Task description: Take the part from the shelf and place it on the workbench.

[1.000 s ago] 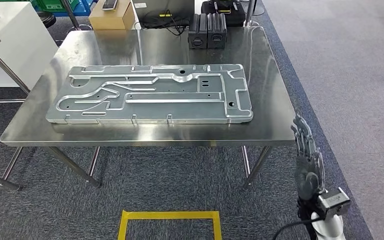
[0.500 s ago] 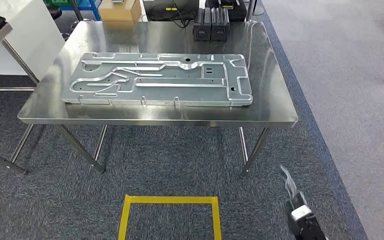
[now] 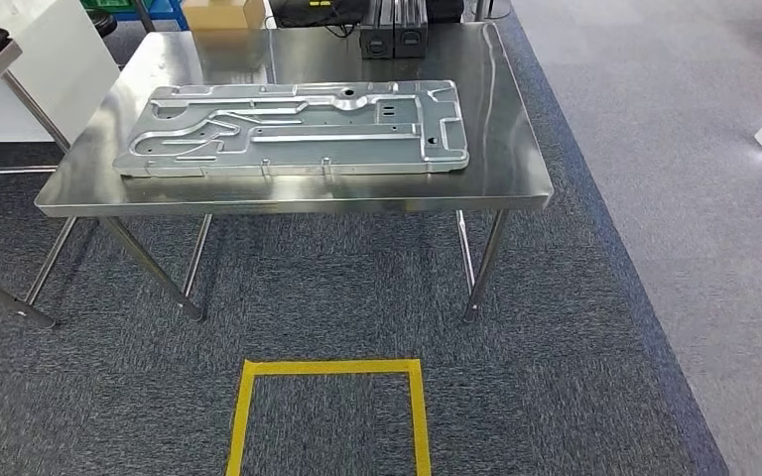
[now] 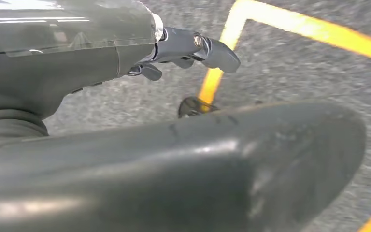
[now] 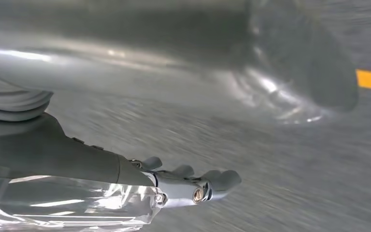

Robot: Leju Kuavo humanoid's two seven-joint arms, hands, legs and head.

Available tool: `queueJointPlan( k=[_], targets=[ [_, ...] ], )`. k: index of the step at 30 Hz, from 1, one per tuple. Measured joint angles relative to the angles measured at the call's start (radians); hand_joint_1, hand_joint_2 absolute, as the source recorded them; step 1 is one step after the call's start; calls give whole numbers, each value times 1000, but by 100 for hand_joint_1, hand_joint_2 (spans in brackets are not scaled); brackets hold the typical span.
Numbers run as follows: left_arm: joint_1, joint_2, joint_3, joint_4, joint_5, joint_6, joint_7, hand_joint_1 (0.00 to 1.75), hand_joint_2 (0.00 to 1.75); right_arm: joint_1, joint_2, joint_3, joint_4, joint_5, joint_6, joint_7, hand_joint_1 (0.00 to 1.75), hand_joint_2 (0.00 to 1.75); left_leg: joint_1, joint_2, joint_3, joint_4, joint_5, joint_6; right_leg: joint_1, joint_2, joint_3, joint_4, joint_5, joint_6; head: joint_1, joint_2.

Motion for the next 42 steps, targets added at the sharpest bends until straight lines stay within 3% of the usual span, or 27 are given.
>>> queueJointPlan(
  k=[1, 2, 3, 4, 5, 6, 8, 9, 10, 12, 14, 16, 17, 18, 19, 21, 23, 26, 28, 31, 32, 33, 34, 37, 39, 42],
  targets=[
    [0, -2, -1, 0, -5, -1, 6, 0, 0, -5, 0, -10, 23, -1, 2, 43, 0, 0, 1, 0, -8, 62, -32, -3, 3, -1, -16, 1, 12, 0, 0, 0],
    [1, -4, -1, 0, -10, -1, 12, 0, 0, -9, 0, -20, 43, -3, 7, 84, 0, 0, 2, 0, -6, 106, -38, -5, 5, -3, -32, 2, 24, 0, 0, 0],
    [2, -5, -2, 0, -13, -1, 17, 0, 0, -12, 0, -31, 60, -6, 12, 118, 0, 0, 2, 0, 9, 121, -22, -4, 7, -4, -49, 4, 34, 1, 0, 0],
    [4, -6, -2, 0, -15, 0, 21, 0, 0, -16, 0, -41, 75, -8, 18, 146, 0, 0, 3, 0, 43, 99, 8, 0, 9, -5, -66, 5, 45, 2, 0, 0],
    [4, -7, -2, 0, -15, 2, 23, 0, 0, -20, 0, -49, 87, -9, 24, 166, 0, 0, 2, 0, 93, 46, 33, 6, 11, -5, -81, 7, 56, 3, 0, 0],
    [4, -8, -2, 0, -15, 5, 24, 0, 0, -23, 3, -56, 98, -10, 33, 183, 0, 0, 0, 0, 159, -33, 38, 14, 13, -4, -92, 8, 65, 5, 0, 0],
    [3, -9, -3, 0, -20, 11, 26, 0, 0, -27, 9, -68, 114, -10, 49, 202, 0, 0, -8, 1, 268, -185, 8, 30, 14, -6, -103, 10, 83, 13, 0, 0],
    [3, -9, -4, 0, -25, 13, 28, 0, 0, -28, 12, -73, 122, -11, 58, 207, 0, 0, -13, 1, 295, -229, -8, 36, 13, -7, -105, 10, 90, 20, 0, 0],
    [4, -8, -6, 0, -30, 13, 30, 0, 0, -30, 14, -78, 128, -12, 64, 208, 0, 0, -15, 1, 300, -249, -10, 42, 11, -9, -106, 9, 98, 26, 0, 0],
    [8, -8, -11, 0, -38, 14, 34, 0, 0, -33, 17, -88, 138, -14, 71, 207, 0, 0, -15, 4, 294, -258, 8, 55, 6, -6, -114, 25, 90, 37, 0, 0],
    [11, -8, -18, 0, -43, 13, 36, 0, 0, -33, 23, -95, 147, -14, 74, 206, 0, 0, -14, 7, 280, -263, 27, 66, 4, 1, -149, 109, 27, 43, 0, 0],
    [11, -6, -23, 0, -45, 12, 36, 0, 0, -33, 28, -97, 154, -13, 76, 206, 0, 0, -16, 7, 258, -255, 39, 71, 2, 6, -199, 244, -54, 49, 0, 0],
    [12, -6, -24, 0, -46, 11, 36, 0, 0, -33, 30, -98, 157, -13, 78, 206, 0, 0, -17, 7, 246, -249, 43, 70, 0, 7, -211, 290, -75, 52, 0, 0],
    [12, -5, -25, 0, -48, 10, 36, 0, 0, -33, 31, -99, 159, -13, 81, 206, 0, 0, -16, 7, 235, -242, 45, 69, -2, 8, -204, 301, -76, 55, 0, 0],
    [12, -5, -25, 0, -50, 9, 36, 0, 0, -33, 31, -99, 160, -13, 84, 207, 0, 0, -16, 7, 224, -232, 46, 67, -5, 7, -176, 271, -61, 58, 0, 0],
    [13, -4, -26, 0, -53, 7, 34, 0, 0, -36, 33, -101, 162, -14, 89, 208, 0, 0, -15, 6, 206, -207, 42, 59, -12, 7, -88, 142, -20, 60, 0, 0],
    [12, -1, -29, 0, -57, 4, 31, 0, 0, -40, 38, -105, 164, -18, 90, 210, 0, 0, -17, 6, 189, -180, 35, 47, -11, 10, -41, 57, -7, 50, 0, 0],
    [10, 6, -35, 0, -64, -1, 19, 0, 0, -42, 51, -116, 168, -27, 92, 217, 0, 0, -16, 5, 178, -168, 34, 30, -7, 11, -42, 46, -4, 30, 0, 0],
    [10, 10, -40, 0, -66, -4, 9, 0, 0, -43, 57, -122, 169, -28, 93, 222, 0, 0, -13, 4, 164, -133, 9, 18, -9, 9, -44, 41, 2, 17, 0, 0],
    [11, 15, -45, 0, -66, -5, 0, 0, 0, -43, 62, -126, 169, -29, 94, 227, 0, 0, -4, 3, 79, 50, -86, 2, -10, 7, -51, 40, 8, 9, 0, 0],
    [12, 16, -45, 0, -66, -5, 0, 0, 0, -43, 64, -127, 169, -29, 93, 228, 0, 0, -2, 3, 55, 103, -103, -1, -9, 7, -53, 41, 8, 8, 0, 0],
    [13, 17, -46, 0, -66, -5, 0, 0, 0, -43, 65, -129, 169, -29, 93, 229, 0, 0, 0, 3, 45, 124, -101, -3, -9, 7, -54, 41, 9, 8, 0, 0],
    [13, 17, -47, 0, -66, -5, -1, 0, 0, -43, 66, -130, 170, -29, 93, 229, 0, 0, 2, 3, 57, 101, -78, -3, -10, 7, -53, 41, 9, 9, 0, 0],
    [11, 20, -48, 0, -65, -5, -5, 0, 0, -44, 71, -134, 170, -28, 93, 229, 0, 0, 3, 3, 155, -106, 20, 4, -10, 8, -49, 42, 10, 17, 0, 0],
    [9, 21, -48, 0, -63, -5, -9, 0, 0, -47, 74, -135, 170, -27, 94, 229, 0, 0, -2, 2, 179, -170, 36, 15, -8, 8, -51, 41, 13, 29, 0, 0],
    [8, 23, -47, 0, -60, -5, -15, 0, 0, -49, 77, -138, 170, -25, 100, 228, 0, 0, -4, 1, 178, -184, 47, 36, -10, 8, -54, 39, 13, 49, 0, 0]
  ],
)
